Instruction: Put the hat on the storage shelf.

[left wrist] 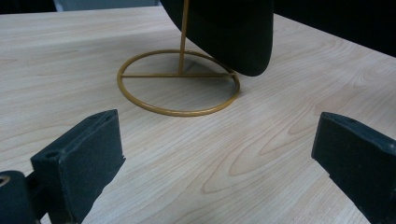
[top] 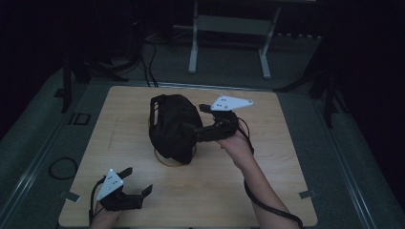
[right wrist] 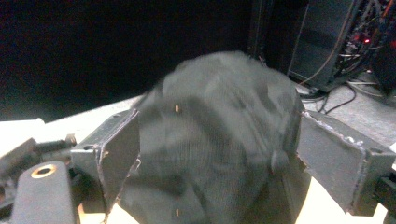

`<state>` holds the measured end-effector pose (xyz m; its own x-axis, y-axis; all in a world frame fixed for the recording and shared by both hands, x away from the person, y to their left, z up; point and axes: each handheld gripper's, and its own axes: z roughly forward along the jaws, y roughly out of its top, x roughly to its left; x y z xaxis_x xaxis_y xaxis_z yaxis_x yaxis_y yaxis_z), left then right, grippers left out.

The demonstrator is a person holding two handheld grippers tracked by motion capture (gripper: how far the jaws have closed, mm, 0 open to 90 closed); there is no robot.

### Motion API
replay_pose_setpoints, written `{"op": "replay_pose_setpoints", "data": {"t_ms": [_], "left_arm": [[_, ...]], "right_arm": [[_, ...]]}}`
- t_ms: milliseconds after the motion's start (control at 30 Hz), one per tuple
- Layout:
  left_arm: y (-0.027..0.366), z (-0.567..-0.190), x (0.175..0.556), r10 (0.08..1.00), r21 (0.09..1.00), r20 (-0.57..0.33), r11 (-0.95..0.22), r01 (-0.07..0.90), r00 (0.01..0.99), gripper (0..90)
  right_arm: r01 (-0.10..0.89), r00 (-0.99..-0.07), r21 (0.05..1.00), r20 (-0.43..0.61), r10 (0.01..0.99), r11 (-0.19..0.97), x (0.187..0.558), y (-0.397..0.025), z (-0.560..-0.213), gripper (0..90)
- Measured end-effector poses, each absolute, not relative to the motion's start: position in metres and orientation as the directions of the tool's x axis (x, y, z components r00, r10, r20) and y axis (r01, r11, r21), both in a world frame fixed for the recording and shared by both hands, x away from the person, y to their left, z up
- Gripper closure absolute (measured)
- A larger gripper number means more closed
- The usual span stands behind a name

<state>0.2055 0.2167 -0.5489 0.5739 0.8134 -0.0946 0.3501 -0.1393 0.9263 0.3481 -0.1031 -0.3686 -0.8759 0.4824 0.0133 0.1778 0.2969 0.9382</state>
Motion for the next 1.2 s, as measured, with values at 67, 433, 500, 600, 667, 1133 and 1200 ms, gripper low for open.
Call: {"op": "replay_pose_setpoints", "data": {"t_ms": [67,433,500,600,667,1133,1200], "left_arm": [[0.216,-0.549,0.205,0.813,0.927,-0.094,-0.140,0.349,0.574,2.4],[0.215,-0.551,0.205,0.812,0.926,-0.094,-0.142,0.351,0.576,2.4],[0.214,-0.551,0.205,0.813,0.926,-0.093,-0.142,0.350,0.575,2.4],[0.214,-0.552,0.205,0.811,0.925,-0.091,-0.146,0.351,0.579,2.3],[0.213,-0.552,0.205,0.808,0.924,-0.092,-0.149,0.353,0.581,2.4],[0.211,-0.555,0.206,0.798,0.917,-0.096,-0.161,0.364,0.594,2.4],[0.210,-0.555,0.206,0.799,0.917,-0.094,-0.163,0.365,0.594,2.4]], "right_arm": [[0.172,-0.880,0.939,0.010,0.475,0.298,0.343,-0.109,-0.373,13.6],[0.164,-0.875,0.931,-0.015,0.483,0.325,0.322,-0.137,-0.406,13.6],[0.168,-0.876,0.929,-0.012,0.482,0.329,0.318,-0.141,-0.414,13.6],[0.171,-0.881,0.929,-0.005,0.473,0.328,0.312,-0.148,-0.426,13.6],[0.171,-0.885,0.926,-0.006,0.466,0.337,0.309,-0.153,-0.435,13.6],[0.241,-0.897,0.892,0.055,0.438,0.382,0.295,-0.185,-0.501,13.5],[0.243,-0.901,0.882,0.050,0.432,0.404,0.293,-0.189,-0.510,13.6]]}}
